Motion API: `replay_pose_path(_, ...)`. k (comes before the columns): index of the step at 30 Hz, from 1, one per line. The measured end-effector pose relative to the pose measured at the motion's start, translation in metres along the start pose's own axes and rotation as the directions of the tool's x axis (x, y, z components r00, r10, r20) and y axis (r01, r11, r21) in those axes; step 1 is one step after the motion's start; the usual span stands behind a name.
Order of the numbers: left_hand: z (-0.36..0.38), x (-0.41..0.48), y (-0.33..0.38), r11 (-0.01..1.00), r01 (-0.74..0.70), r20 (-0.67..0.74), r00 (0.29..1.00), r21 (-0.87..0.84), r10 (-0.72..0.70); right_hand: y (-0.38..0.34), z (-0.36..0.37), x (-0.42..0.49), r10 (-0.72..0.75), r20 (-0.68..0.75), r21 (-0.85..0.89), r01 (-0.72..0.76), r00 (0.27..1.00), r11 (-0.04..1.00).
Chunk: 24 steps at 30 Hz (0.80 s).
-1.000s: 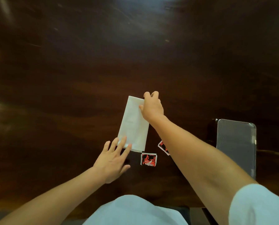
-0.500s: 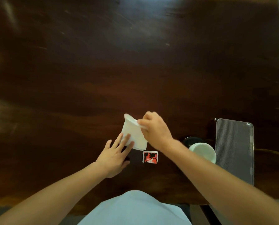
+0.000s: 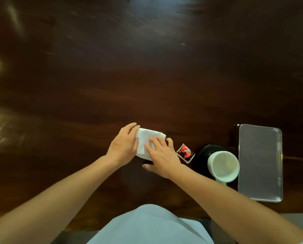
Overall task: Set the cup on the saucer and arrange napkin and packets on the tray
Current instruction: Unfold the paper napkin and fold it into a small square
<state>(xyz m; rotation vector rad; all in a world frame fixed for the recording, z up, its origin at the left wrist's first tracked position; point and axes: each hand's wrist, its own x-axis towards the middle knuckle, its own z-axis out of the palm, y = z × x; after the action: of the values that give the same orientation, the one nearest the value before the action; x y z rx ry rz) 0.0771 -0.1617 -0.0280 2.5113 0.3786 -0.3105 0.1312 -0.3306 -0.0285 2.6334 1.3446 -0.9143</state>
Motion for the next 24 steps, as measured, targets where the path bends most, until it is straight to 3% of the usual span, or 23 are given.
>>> replay_pose_path(2,0.008,0.000,-0.003,0.953,-0.212,0.162,0.970,0.216,0.179,0.000,0.000,0.000,0.010,0.047,0.031,-0.012,0.999,0.999)
replay_pose_path(5,0.021,0.000,-0.010,0.862,-0.346,0.334,0.915,0.370,0.224,-0.004,0.001,-0.001,0.045,-0.149,0.128,-0.026,0.988,0.991)
replay_pose_path(8,0.030,0.005,-0.016,0.856,-0.327,0.358,0.916,0.400,0.182,-0.012,0.003,0.004,0.153,-0.248,0.240,-0.092,0.957,0.966)
replay_pose_path(15,0.037,0.012,-0.039,0.826,-0.333,0.353,0.919,0.454,0.176,-0.003,0.030,0.022,0.297,-0.008,0.225,-0.288,0.955,0.931)
replay_pose_path(24,0.032,0.018,-0.042,0.845,-0.319,0.439,0.891,0.430,0.113,0.014,0.043,0.015,0.232,0.082,0.139,-0.242,0.969,0.960)
